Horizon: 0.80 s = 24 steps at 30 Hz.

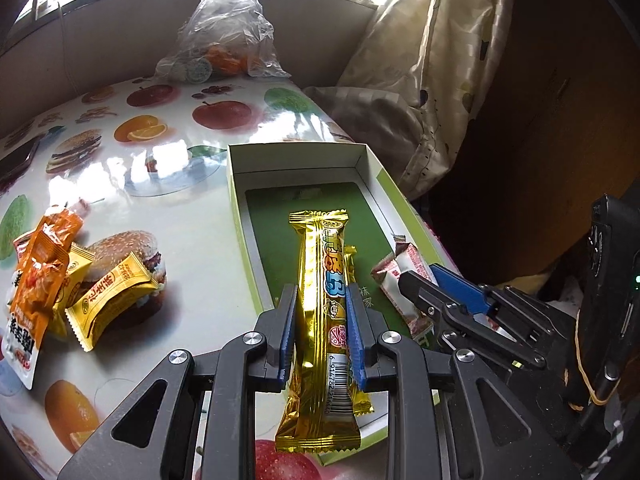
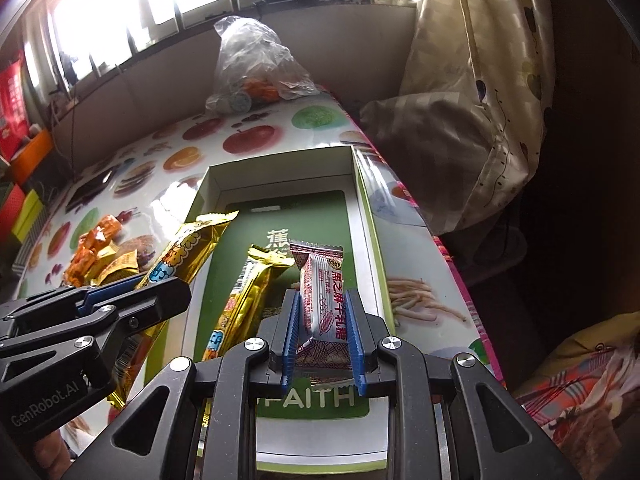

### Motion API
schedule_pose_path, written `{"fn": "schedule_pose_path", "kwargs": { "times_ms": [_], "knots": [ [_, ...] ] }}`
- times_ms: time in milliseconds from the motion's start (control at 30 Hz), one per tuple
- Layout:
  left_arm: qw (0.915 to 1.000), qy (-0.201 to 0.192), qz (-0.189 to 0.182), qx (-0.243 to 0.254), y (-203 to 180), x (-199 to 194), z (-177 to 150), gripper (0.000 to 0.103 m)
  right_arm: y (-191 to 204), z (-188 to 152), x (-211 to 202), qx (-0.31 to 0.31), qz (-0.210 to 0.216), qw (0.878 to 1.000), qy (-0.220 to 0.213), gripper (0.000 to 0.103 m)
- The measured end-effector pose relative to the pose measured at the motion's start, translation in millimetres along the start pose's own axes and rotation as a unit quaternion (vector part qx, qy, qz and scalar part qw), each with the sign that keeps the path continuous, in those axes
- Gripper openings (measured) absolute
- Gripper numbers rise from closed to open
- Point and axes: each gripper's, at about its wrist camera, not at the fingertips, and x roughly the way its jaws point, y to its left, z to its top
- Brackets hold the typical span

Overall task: Organize snacks
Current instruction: 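Carry both snacks into the green box beside the earlier ones, then open both grippers to release the snacks and withdraw from the box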

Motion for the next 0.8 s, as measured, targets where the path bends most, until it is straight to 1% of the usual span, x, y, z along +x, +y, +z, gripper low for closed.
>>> {"fn": "schedule_pose_path", "kwargs": {
  "times_ms": [67, 167, 533, 667, 800],
  "knots": [
    [1.0, 0.003, 0.005, 0.004, -1, 4, 0, 0.024, -2, -1, 4, 0.0, -0.002, 1.0, 0.003, 0.022],
    [1.0, 0.009, 0.002, 0.001, 0, 9, 0, 0.024, -4, -2, 9, -0.005, -0.013, 1.0, 0.006, 0.022],
    [0.9996, 0.027, 0.005, 0.0, 0, 21, -2, 0.024, 0, -3, 12, -0.026, -0.014, 1.0, -0.001, 0.022],
    [0.9996, 0.029, 0.003, 0.006, -2, 22, -2, 0.024, 1, -4, 12, -0.03, -0.015, 0.999, -0.001, 0.026],
    [0.9996, 0.028, 0.006, 0.005, -2, 22, -3, 0.025, 1, -6, 11, -0.028, -0.012, 1.0, -0.001, 0.028]
  ]
}}
